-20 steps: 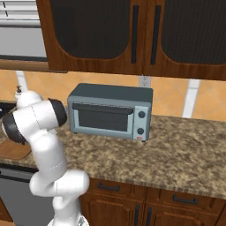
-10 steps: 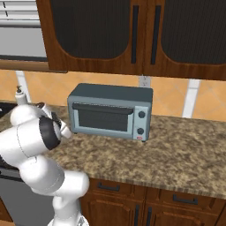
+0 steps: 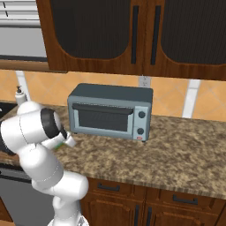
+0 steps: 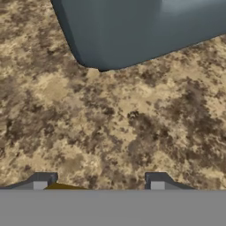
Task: Pick up the sponge from the counter and clean the cutting board by briefly scrubbing or pressing down on the cutting board. Once finished, release the sponge.
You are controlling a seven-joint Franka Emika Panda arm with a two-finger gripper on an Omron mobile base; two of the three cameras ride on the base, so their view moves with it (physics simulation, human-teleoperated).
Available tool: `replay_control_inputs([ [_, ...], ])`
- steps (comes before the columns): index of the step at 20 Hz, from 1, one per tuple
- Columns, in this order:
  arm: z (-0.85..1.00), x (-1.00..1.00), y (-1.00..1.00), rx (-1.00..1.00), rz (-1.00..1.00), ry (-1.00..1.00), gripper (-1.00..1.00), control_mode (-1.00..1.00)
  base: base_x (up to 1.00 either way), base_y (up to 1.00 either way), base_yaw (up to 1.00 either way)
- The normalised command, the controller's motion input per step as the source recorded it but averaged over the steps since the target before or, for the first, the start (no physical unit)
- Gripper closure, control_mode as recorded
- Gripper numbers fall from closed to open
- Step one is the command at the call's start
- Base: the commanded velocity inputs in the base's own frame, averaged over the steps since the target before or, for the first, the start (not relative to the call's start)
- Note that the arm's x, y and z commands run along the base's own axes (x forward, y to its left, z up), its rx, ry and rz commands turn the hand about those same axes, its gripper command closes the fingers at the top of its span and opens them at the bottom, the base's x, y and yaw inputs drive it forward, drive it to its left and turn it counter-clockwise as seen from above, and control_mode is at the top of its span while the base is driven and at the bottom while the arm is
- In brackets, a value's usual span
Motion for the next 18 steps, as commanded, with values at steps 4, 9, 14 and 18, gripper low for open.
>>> replay_control_inputs([
  [4,-0.56,0.02,-0.01,0.00,0.00,0.03,1.00,-1.00,0.00,0.00,0.00],
  [9,-0.53,0.03,0.00,-0.02,0.00,0.03,-1.00,-1.00,0.00,0.00,0.00],
  [14,0.01,-0.03,-0.09,0.01,0.04,-0.02,-1.00,-1.00,0.00,0.00,0.00],
  [18,0.14,-0.04,-0.01,0.00,0.05,-0.02,-1.00,-1.00,0.00,0.00,0.00],
])
